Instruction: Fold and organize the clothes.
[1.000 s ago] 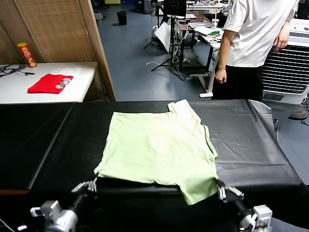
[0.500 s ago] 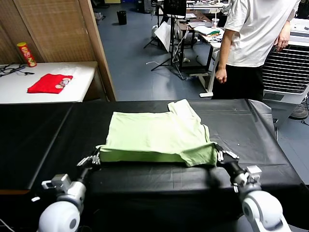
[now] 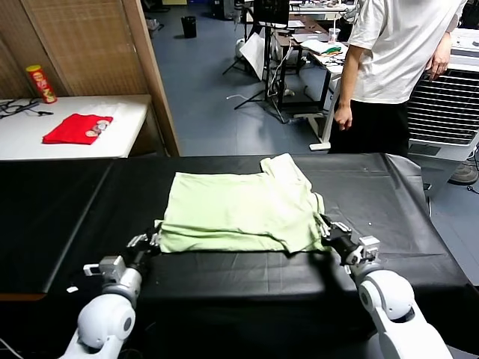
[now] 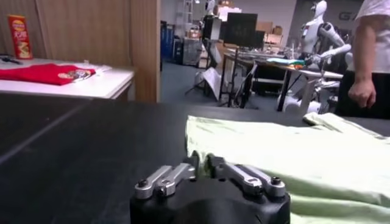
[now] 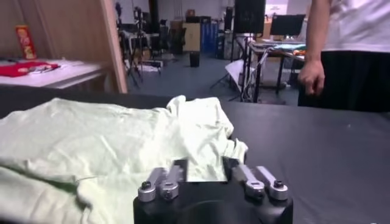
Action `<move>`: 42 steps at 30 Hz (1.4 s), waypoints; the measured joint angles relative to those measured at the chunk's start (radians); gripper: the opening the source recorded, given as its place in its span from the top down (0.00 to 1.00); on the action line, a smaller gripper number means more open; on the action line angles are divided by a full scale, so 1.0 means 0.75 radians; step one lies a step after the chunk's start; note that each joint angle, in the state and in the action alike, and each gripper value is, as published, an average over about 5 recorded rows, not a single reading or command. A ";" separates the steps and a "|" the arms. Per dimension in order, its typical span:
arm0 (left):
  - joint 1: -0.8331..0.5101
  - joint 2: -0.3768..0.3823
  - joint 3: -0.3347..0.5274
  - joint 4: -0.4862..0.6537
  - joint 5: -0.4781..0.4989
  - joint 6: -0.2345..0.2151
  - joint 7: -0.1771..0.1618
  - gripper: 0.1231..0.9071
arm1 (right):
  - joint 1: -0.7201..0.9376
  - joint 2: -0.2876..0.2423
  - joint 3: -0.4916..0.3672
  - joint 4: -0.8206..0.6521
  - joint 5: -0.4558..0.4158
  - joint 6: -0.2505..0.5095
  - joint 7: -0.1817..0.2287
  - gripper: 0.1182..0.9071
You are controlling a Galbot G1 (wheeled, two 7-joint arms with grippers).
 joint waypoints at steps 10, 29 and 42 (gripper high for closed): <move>0.084 -0.026 -0.011 -0.001 -0.026 0.009 0.041 0.14 | -0.118 0.024 0.021 0.008 -0.031 0.003 0.003 0.28; 0.123 0.025 -0.025 -0.009 -0.007 0.062 -0.006 0.99 | -0.235 0.063 0.045 0.113 -0.062 -0.087 0.088 1.00; 0.336 0.167 -0.095 -0.204 -0.005 0.120 -0.046 0.99 | -0.495 0.117 0.094 0.360 -0.071 -0.178 0.114 0.89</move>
